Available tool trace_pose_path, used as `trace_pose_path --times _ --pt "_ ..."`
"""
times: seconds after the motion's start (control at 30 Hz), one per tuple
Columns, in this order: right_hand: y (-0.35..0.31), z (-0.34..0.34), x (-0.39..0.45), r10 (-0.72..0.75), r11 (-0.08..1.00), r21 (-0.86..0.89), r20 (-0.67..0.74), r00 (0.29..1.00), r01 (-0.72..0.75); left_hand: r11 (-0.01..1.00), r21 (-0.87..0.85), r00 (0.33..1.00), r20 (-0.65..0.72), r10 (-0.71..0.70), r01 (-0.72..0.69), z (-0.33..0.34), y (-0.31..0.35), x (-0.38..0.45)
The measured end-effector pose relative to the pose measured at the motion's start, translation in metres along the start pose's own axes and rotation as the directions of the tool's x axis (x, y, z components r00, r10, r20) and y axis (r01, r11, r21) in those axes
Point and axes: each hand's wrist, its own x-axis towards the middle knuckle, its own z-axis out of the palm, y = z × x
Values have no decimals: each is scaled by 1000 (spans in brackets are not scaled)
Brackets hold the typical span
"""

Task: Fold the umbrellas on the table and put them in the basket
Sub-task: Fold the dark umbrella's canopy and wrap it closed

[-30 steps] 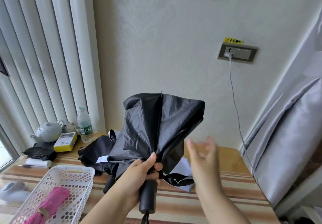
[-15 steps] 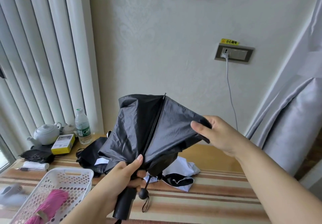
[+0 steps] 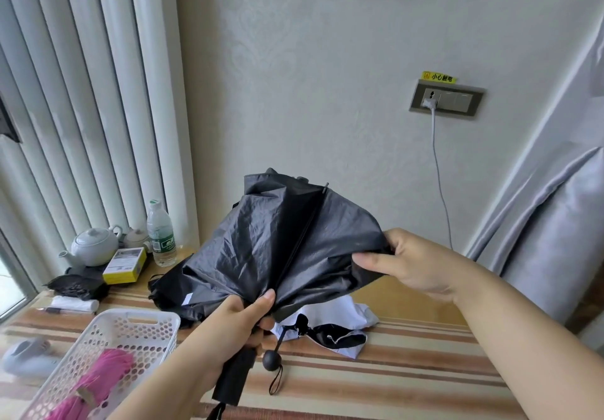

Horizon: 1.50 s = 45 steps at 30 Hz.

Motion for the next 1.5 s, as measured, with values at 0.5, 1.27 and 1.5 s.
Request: trace_pose_path --times 0.5,1.27,1.5 --pt "5 11 -7 313 946 -250 539 782 -207 995 90 980 -190 67 -50 -7 -13 14" --pt "22 -33 -14 239 962 -216 362 901 -169 981 190 976 -207 65 -25 -17 -12 31" --pt "32 -38 -17 240 935 -203 -240 941 -290 997 57 974 -217 59 -47 -12 -7 30"
